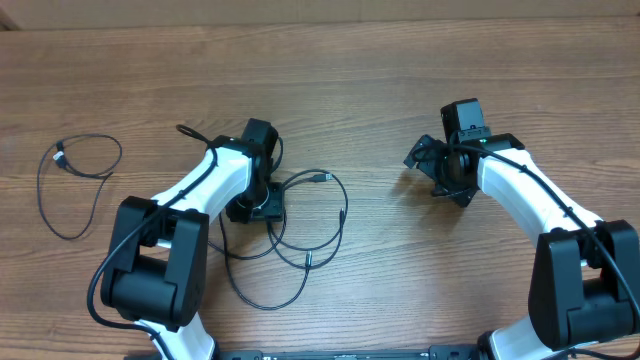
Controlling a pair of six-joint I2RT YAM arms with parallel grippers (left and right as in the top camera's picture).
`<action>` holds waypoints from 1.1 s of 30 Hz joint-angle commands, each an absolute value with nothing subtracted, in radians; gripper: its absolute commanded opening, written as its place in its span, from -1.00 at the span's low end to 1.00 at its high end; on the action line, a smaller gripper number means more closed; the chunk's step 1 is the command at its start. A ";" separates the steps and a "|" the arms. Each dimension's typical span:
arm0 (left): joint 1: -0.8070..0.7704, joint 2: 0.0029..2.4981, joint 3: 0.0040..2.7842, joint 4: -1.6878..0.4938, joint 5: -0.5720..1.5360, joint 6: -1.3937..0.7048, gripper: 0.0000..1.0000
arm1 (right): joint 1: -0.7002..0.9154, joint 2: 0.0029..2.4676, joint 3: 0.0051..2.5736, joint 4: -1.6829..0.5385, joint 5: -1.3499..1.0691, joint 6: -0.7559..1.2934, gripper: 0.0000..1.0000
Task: Untangle cables
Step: 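Grasp a black cable loop and lift it with the left gripper, then carry the cable loop to the far left with the left gripper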
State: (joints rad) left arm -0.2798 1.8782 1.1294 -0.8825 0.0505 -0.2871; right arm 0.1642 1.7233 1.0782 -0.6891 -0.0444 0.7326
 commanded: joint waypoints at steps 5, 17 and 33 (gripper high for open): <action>-0.276 1.909 1.062 -0.868 0.045 -0.292 -0.91 | 0.160 1.702 1.088 -0.683 -0.035 0.728 1.00; -0.273 1.589 1.131 -0.833 0.150 -0.322 -0.92 | 0.160 1.702 1.088 -0.683 -0.035 0.728 1.00; -0.228 1.150 1.170 -0.694 -0.643 -0.446 -0.92 | 0.160 1.702 1.088 -0.683 -0.035 0.728 1.00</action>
State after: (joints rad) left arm -0.2646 1.1534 1.1545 -0.7006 -0.3901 -0.3614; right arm 0.1642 1.7233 1.0782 -0.6888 -0.0441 0.7322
